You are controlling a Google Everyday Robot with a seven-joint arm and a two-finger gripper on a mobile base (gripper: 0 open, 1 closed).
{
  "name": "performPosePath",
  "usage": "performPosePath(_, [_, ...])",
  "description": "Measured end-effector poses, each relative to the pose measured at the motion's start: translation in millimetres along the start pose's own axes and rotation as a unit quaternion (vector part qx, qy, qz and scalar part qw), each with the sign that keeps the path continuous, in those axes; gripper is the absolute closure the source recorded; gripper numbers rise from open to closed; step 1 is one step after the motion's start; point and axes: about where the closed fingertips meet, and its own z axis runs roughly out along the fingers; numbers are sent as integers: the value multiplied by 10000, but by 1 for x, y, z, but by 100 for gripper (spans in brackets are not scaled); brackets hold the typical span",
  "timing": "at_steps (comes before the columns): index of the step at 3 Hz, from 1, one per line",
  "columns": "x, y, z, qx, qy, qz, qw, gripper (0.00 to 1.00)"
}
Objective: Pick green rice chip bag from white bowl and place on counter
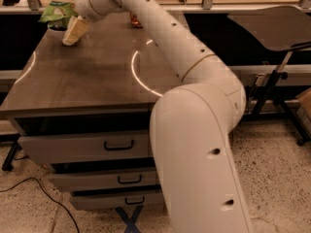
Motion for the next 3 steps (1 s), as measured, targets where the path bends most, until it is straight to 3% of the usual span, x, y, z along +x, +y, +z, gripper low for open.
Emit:
performPosePath(1, [-6,-4,30,-46,-106,99,9999,24])
performPosePath(3, [-8,-17,36,148,-85,193,9997,87])
